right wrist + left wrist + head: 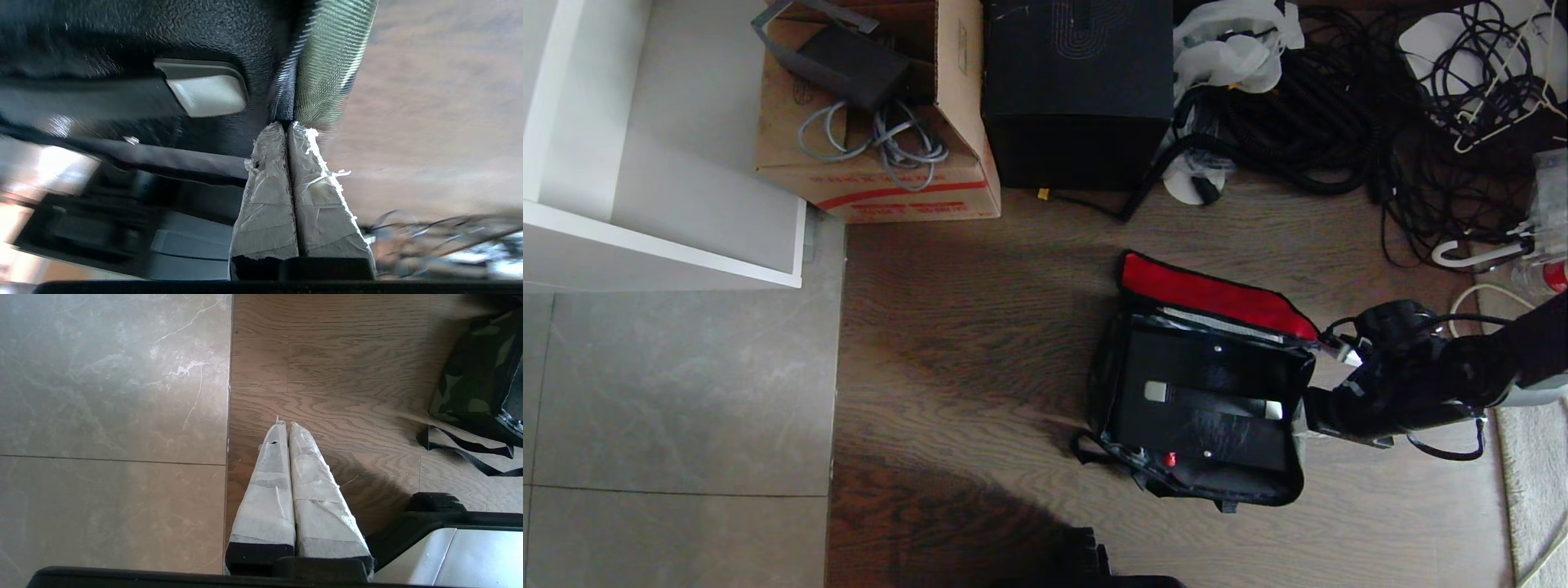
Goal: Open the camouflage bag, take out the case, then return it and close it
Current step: Close the top of the storage box
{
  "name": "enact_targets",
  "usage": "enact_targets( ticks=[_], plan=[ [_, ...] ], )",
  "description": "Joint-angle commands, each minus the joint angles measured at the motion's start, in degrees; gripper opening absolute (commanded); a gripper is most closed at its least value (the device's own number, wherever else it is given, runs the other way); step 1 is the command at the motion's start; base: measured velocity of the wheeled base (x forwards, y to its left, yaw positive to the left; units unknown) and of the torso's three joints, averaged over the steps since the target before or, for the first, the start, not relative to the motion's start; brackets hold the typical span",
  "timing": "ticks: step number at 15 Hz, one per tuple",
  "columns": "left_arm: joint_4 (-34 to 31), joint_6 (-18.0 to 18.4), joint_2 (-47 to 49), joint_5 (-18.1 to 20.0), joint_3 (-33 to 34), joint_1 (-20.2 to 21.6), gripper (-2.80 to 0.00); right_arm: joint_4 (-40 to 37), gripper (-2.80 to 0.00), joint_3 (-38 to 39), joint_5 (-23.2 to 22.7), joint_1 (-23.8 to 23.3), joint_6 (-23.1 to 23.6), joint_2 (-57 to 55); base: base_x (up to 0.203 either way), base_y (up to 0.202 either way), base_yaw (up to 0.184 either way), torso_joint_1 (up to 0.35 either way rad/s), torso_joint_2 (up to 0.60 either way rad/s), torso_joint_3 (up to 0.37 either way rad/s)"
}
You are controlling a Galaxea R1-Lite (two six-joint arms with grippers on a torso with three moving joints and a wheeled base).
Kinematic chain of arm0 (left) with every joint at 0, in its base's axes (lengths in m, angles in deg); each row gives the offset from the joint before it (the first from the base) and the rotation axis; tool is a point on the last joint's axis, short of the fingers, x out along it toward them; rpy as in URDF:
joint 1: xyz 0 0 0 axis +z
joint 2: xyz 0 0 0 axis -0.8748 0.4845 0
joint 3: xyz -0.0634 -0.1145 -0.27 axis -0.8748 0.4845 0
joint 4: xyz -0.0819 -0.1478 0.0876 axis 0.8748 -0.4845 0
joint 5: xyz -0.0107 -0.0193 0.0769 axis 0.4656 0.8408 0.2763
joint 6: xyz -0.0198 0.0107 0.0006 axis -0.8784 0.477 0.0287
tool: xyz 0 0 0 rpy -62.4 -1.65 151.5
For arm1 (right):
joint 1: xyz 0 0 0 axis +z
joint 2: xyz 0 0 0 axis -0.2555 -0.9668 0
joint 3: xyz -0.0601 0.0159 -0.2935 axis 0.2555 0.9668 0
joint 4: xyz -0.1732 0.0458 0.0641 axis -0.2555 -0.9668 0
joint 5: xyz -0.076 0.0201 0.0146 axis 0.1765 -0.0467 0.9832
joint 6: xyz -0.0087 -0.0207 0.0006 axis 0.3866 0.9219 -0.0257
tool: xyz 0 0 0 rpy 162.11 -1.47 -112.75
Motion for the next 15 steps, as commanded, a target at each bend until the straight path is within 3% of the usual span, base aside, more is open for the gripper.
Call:
enact_targets(
  ticks=[1,4,7,12,15],
  plan=[
    [0.01,-0.01,0.00,0.00,0.04,0.00,-2.80,-0.03,-2.80,-0.15,-0.10,-2.95,5.45,0.82,0.000,0.000,0.000,0.000,0.00,0.000],
    [0.01,-0.01,0.00,0.00,0.04,0.00,-2.80,-0.34,-2.80,-0.39,-0.94,-7.24,11.73,1.90,0.000,0.000,0.000,0.000,0.00,0.000],
    [0.01,-0.01,0.00,0.00,0.02,0.00,-2.80,-4.06,-2.80,1.49,-1.26,-9.17,21.57,2.03,0.000,0.000,0.000,0.000,0.00,0.000],
    [0.01,-0.01,0.00,0.00,-0.04,0.00,-2.80,-4.04,-2.80,3.71,-1.22,-9.30,23.62,0.23,0.000,0.000,0.000,0.000,0.00,0.000],
    [0.01,-0.01,0.00,0.00,-0.04,0.00,-2.80,7.98,-2.80,6.69,-0.55,-9.11,23.46,-2.36,0.000,0.000,0.000,0.000,0.00,0.000]
  ],
)
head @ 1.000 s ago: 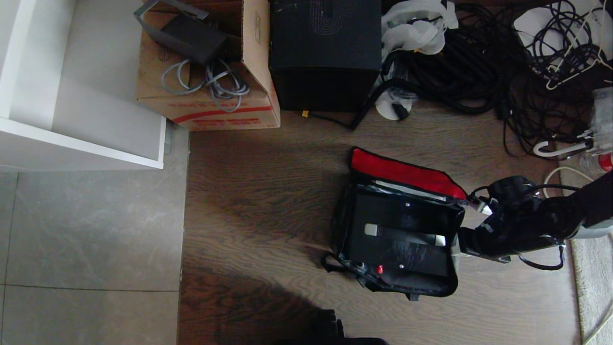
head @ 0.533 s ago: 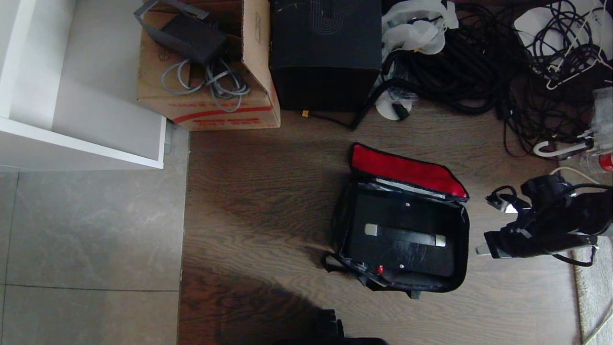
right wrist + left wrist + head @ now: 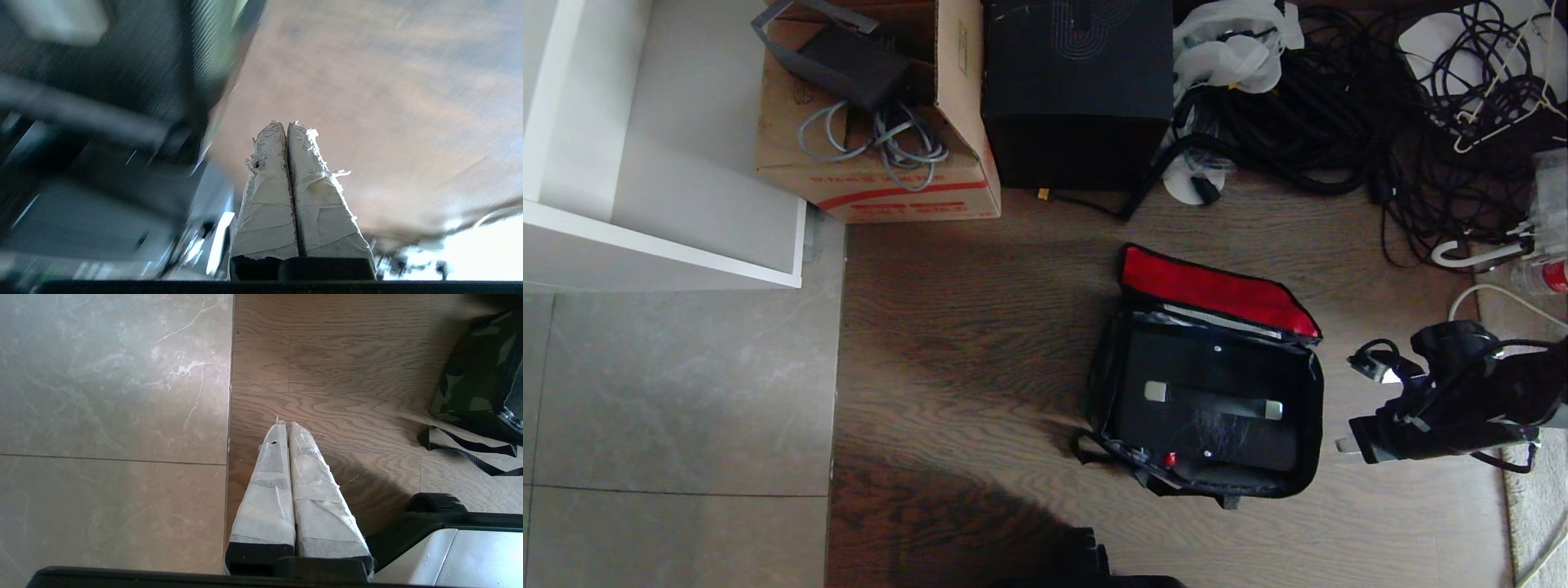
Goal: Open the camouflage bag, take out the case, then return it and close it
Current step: Close the top of the storage box
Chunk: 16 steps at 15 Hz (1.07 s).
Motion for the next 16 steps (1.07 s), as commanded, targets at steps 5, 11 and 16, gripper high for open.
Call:
enact_targets(
  ticks=[5,11,16],
  plan=[
    [0.00,-0.01,0.00,0.00,0.05,0.00,-2.80,14.16,-2.80,3.64,5.14,2.55,0.07,-7.14,0.000,0.000,0.000,0.000,0.00,0.000],
    [0.00,-0.01,0.00,0.00,-0.04,0.00,-2.80,21.45,-2.80,3.98,4.68,9.52,-11.99,-8.94,0.000,0.000,0.000,0.000,0.00,0.000],
    [0.00,-0.01,0.00,0.00,-0.01,0.00,-2.80,22.38,-2.80,3.19,4.63,13.05,-18.40,-9.49,0.000,0.000,0.000,0.000,0.00,0.000]
  ],
)
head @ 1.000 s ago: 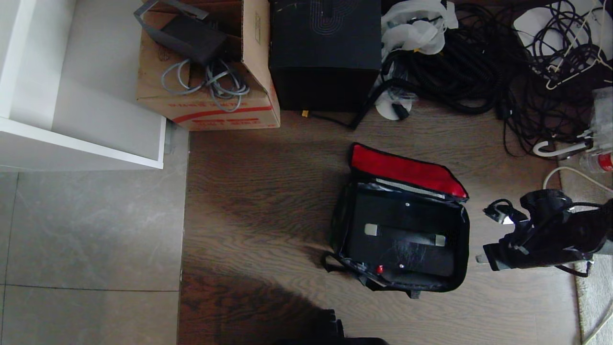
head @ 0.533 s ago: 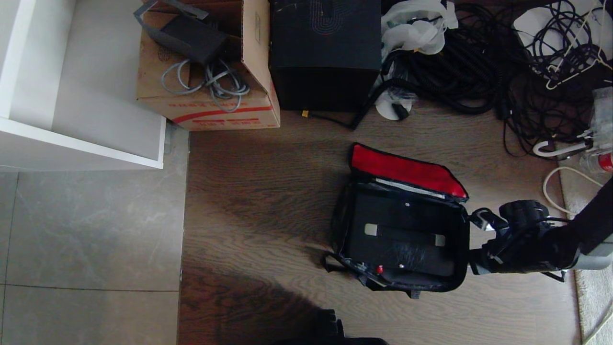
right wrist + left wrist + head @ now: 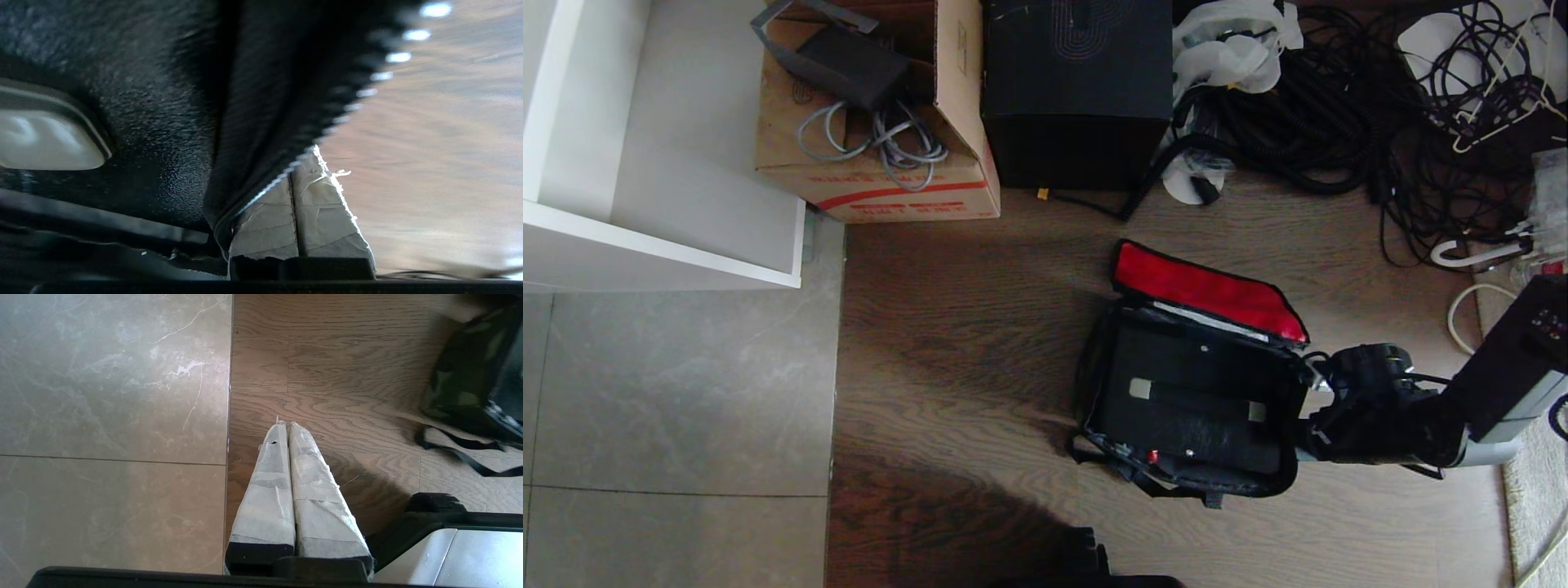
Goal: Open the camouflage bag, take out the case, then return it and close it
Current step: Close the top of the storage box
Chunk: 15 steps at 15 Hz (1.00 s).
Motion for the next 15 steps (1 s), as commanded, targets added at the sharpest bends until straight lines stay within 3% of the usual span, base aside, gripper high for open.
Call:
enact_targets(
  ticks=[1,3,5,10,12,15],
  plan=[
    [0.01,-0.01,0.00,-0.01,-0.04,0.00,-2.80,0.03,-2.80,-0.70,-0.47,1.29,-2.61,0.57,0.000,0.000,0.000,0.000,0.00,0.000],
    [0.01,-0.01,0.00,-0.01,0.01,0.00,-2.80,-0.32,-2.80,-1.64,-1.50,3.31,-7.15,1.68,0.000,0.000,0.000,0.000,0.00,0.000],
    [0.01,-0.01,0.00,-0.01,0.02,0.00,-2.80,-0.80,-2.80,-4.16,-1.86,5.98,-16.40,2.83,0.000,0.000,0.000,0.000,0.00,0.000],
    [0.01,-0.01,0.00,-0.01,0.04,0.00,-2.80,-4.58,-2.80,-5.89,-2.38,12.14,-24.82,4.18,0.000,0.000,0.000,0.000,0.00,0.000],
    [0.01,-0.01,0.00,-0.01,-0.01,0.00,-2.80,-4.65,-2.80,-6.27,-2.30,12.01,-21.45,4.05,0.000,0.000,0.000,0.000,0.00,0.000],
    [0.01,-0.01,0.00,-0.01,-0.02,0.00,-2.80,-4.89,-2.80,-8.34,-2.24,6.15,-13.47,4.40,0.000,0.000,0.000,0.000,0.00,0.000]
  ],
)
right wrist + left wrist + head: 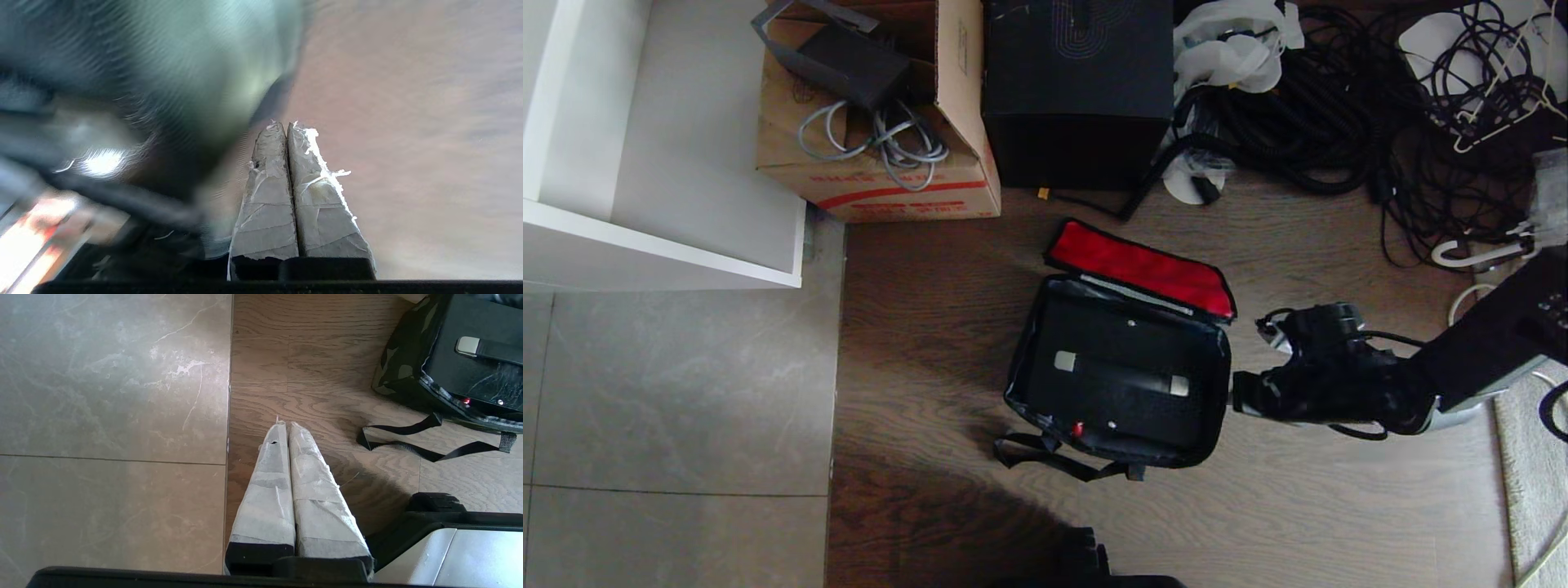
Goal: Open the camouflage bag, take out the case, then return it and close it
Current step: Close the top of the storage box
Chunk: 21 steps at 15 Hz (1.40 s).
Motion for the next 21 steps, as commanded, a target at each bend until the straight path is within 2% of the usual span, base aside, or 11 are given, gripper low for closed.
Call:
enact_targets(
  ticks=[1,2,3,5,6,9,10,13,18,21],
  plan=[
    [0.01,0.00,0.00,0.00,0.05,0.00,-2.80,-0.06,-2.80,-1.16,-0.01,-3.73,2.77,1.00,0.000,0.000,0.000,0.000,0.00,0.000],
    [0.01,0.00,0.00,0.00,0.04,0.00,-2.80,-0.78,-2.80,-1.77,-1.09,-6.01,3.82,2.24,0.000,0.000,0.000,0.000,0.00,0.000],
    [0.01,0.00,0.00,0.00,0.05,0.00,-2.80,-3.27,-2.80,-2.35,-4.49,-8.23,4.39,3.50,0.000,0.000,0.000,0.000,0.00,0.000],
    [0.01,0.00,0.00,0.00,0.05,0.00,-2.80,-5.56,-2.80,-4.22,-6.72,-9.07,3.14,3.11,0.000,0.000,0.000,0.000,0.00,0.000],
    [0.01,0.00,0.00,0.00,0.02,0.00,-2.80,-5.52,-2.80,-4.68,-6.83,-9.06,-0.77,2.64,0.000,0.000,0.000,0.000,0.00,0.000],
    [0.01,0.00,0.00,0.00,0.05,0.00,-2.80,-5.63,-2.80,-9.89,-7.36,-9.10,-16.91,0.66,0.000,0.000,0.000,0.000,0.00,0.000],
    [0.01,0.00,0.00,0.00,-0.04,0.00,-2.80,-5.90,-2.80,-11.83,-7.44,-9.07,-20.24,-0.65,0.000,0.000,0.000,0.000,0.00,0.000],
    [0.01,0.00,0.00,0.00,-0.04,0.00,-2.80,-7.16,-2.80,-17.31,-7.33,-9.42,-25.41,-3.03,0.000,0.000,0.000,0.000,0.00,0.000],
    [0.01,0.00,0.00,0.00,-0.03,0.00,-2.80,-10.19,-2.80,-28.80,-7.48,-10.22,-30.20,-6.84,0.000,0.000,0.000,0.000,0.00,0.000],
    [0.01,0.00,0.00,0.00,-0.04,0.00,-2.80,-12.18,-2.80,-33.29,-8.77,-10.67,-28.90,-7.64,0.000,0.000,0.000,0.000,0.00,0.000]
  ],
)
